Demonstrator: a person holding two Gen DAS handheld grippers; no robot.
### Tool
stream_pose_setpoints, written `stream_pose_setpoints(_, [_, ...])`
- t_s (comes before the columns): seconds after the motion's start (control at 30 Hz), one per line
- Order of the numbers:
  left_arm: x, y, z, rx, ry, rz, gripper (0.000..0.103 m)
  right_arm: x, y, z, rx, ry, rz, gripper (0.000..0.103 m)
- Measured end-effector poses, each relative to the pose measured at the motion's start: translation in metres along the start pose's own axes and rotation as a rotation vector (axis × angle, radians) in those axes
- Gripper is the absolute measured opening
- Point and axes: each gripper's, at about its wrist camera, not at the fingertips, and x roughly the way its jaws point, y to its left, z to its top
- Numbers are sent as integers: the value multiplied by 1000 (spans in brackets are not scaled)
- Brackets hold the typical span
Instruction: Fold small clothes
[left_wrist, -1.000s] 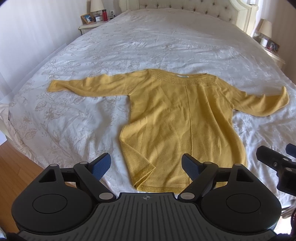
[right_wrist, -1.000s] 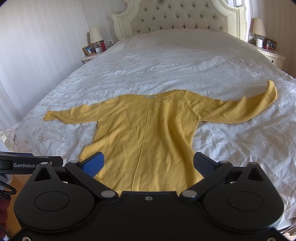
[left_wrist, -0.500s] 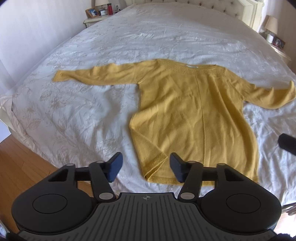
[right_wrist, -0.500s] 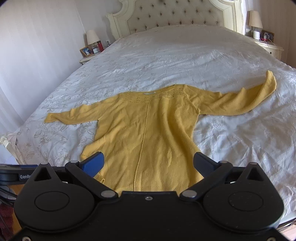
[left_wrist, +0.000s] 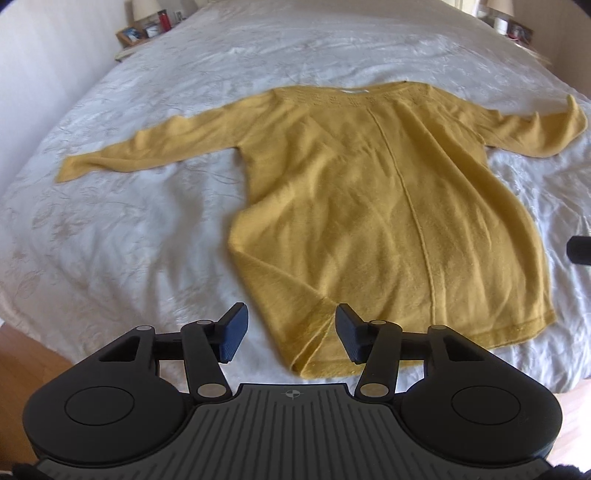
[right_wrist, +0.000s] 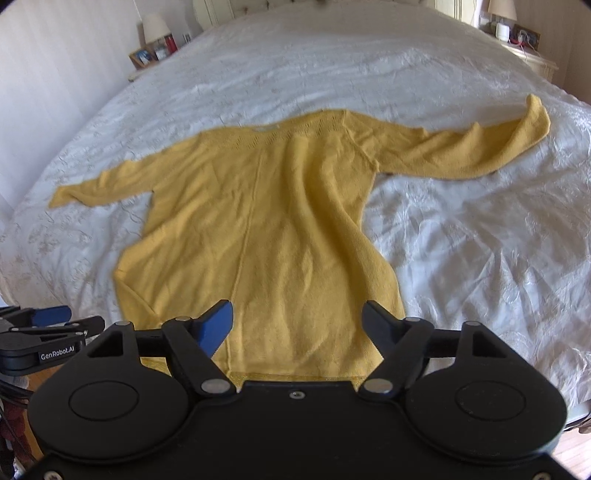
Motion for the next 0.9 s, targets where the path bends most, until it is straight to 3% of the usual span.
stream_pose_setpoints(0.27, [65,-9,8,-18,127,12,51,26,-8,8,73,74,-36,78])
stream_pose_setpoints(0.5, [100,-21,-2,26,198,43,51,39,-15,5,72,112,-74,78])
stream_pose_setpoints(0.57, [99,-15,-5,3,185,27,29,41,-19,1,70,123,-85,78])
stream_pose_setpoints(0.67, [89,9,-11,-108,157,-11,9,44,-29,-7,75,140,-100,78])
stream_pose_setpoints(0.83, [69,55,-25,-240,154,63,8,51,-45,-22,78,177,-123,78])
stream_pose_setpoints(0.9, [63,73,-31,-290,174,52,8,55,-52,-28,89,188,-116,78])
